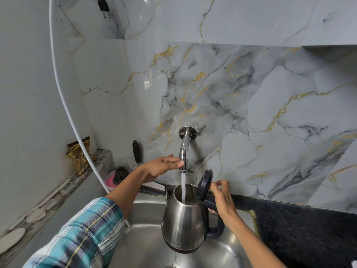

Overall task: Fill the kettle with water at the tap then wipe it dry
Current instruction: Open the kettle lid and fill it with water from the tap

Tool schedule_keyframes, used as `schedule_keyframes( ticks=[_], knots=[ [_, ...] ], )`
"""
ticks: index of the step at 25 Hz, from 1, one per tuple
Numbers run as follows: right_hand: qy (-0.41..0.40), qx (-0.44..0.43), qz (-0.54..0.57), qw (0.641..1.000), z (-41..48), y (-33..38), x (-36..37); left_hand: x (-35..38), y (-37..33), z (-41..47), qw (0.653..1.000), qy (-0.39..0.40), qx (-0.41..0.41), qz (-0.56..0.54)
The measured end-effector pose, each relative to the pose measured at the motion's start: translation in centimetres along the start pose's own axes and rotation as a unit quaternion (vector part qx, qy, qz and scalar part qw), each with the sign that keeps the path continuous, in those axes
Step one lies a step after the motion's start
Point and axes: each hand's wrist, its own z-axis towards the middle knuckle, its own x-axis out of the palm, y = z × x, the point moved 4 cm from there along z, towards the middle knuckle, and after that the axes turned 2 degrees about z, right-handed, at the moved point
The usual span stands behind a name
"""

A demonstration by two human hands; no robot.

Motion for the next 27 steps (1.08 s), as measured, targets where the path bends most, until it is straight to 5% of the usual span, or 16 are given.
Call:
schedule_keyframes(
  ticks=[5, 27],
  knots=[
    [0.003, -0.017, 0.022, 1.000, 0.6, 0.5, -0.5, 0.4, 0.4, 0.5, 0.998, 0.039, -0.002, -0.042],
    [0.014, -0.026, 0.049, 0.998, 0.0, -0.3, 0.3, 0.8, -0.5, -0.5, 0.999, -0.014, 0.018, 0.031]
  ],
)
